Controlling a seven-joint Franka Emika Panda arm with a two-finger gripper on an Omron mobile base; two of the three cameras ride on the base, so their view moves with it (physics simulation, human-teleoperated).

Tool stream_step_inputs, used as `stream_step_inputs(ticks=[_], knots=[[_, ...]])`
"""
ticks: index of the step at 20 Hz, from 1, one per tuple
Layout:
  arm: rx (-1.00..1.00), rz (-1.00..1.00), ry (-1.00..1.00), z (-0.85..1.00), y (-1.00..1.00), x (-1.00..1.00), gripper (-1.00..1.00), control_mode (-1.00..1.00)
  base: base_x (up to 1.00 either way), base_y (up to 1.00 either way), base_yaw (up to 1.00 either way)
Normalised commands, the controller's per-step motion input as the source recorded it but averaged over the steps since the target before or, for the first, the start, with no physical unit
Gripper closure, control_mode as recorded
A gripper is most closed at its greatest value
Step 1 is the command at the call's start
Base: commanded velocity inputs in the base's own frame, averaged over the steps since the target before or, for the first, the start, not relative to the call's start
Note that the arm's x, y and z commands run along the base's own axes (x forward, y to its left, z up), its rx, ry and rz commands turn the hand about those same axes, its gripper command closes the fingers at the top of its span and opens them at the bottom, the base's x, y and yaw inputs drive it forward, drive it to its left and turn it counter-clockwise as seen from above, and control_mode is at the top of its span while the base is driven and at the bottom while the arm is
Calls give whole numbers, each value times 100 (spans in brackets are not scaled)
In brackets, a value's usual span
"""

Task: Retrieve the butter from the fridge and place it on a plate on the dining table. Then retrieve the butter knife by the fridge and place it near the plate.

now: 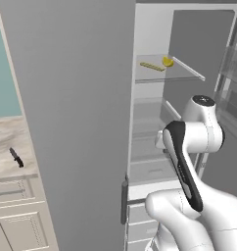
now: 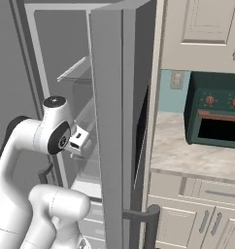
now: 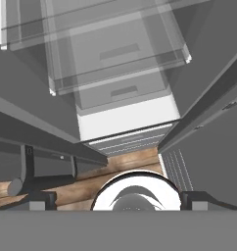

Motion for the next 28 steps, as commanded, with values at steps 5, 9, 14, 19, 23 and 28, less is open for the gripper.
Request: stream_step_inputs(ticks=[5,9,14,19,23,28], knots=[[0,0,0,0,0,0,-100,100,29,-24,-1],[0,0,0,0,0,0,-100,100,26,-13,-8],[0,0,0,0,0,0,-100,100,16,-7,-8],[0,0,0,0,0,0,-100,100,30,-17,-2],[0,0,0,0,0,0,-100,100,49,-12,0],[0,0,0,0,0,0,-100,100,36,-14,0]])
